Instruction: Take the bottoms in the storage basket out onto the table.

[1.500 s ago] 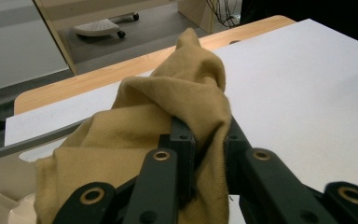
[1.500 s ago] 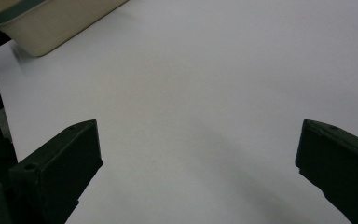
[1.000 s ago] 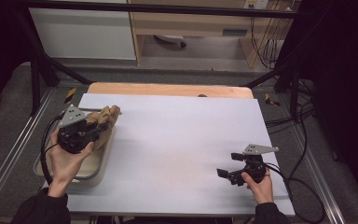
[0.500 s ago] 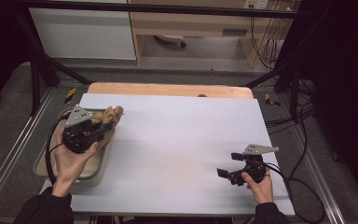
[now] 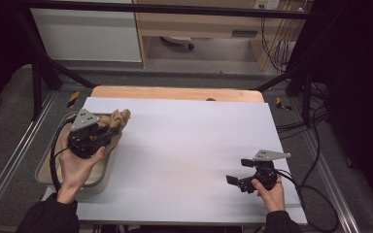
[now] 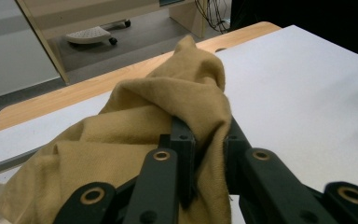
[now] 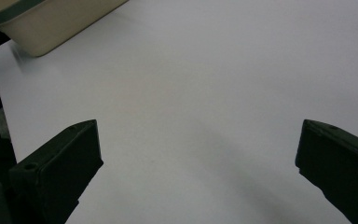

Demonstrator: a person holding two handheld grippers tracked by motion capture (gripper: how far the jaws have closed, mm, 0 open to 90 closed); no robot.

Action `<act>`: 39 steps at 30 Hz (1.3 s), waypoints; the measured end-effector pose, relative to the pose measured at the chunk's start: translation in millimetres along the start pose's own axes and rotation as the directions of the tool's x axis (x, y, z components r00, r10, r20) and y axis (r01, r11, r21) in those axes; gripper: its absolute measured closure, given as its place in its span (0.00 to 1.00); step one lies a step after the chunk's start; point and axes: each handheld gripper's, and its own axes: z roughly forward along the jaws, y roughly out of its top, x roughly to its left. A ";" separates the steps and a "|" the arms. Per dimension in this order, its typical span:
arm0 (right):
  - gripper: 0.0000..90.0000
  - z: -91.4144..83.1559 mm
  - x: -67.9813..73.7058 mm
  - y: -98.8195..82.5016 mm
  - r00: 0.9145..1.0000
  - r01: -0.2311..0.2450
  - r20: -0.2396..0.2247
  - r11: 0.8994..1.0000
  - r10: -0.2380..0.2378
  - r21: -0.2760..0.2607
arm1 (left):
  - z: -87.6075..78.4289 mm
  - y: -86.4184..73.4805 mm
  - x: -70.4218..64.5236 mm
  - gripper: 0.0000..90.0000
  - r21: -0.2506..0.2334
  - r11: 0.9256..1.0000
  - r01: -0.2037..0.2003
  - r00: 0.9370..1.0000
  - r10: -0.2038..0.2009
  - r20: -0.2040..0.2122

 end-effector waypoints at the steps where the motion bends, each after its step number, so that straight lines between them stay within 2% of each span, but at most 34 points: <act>1: 0.01 0.0 0.1 0.0 1.000 0.000 0.000 1.000 0.000 0.000 | 0.6 0.3 -0.8 0.89 -0.001 1.000 -0.001 1.000 0.001 0.002; 39: 0.01 -0.4 0.4 0.1 1.000 -0.002 -0.002 1.000 0.002 -0.001 | 10.7 11.4 -21.8 0.89 -0.037 0.999 -0.020 0.999 0.021 0.024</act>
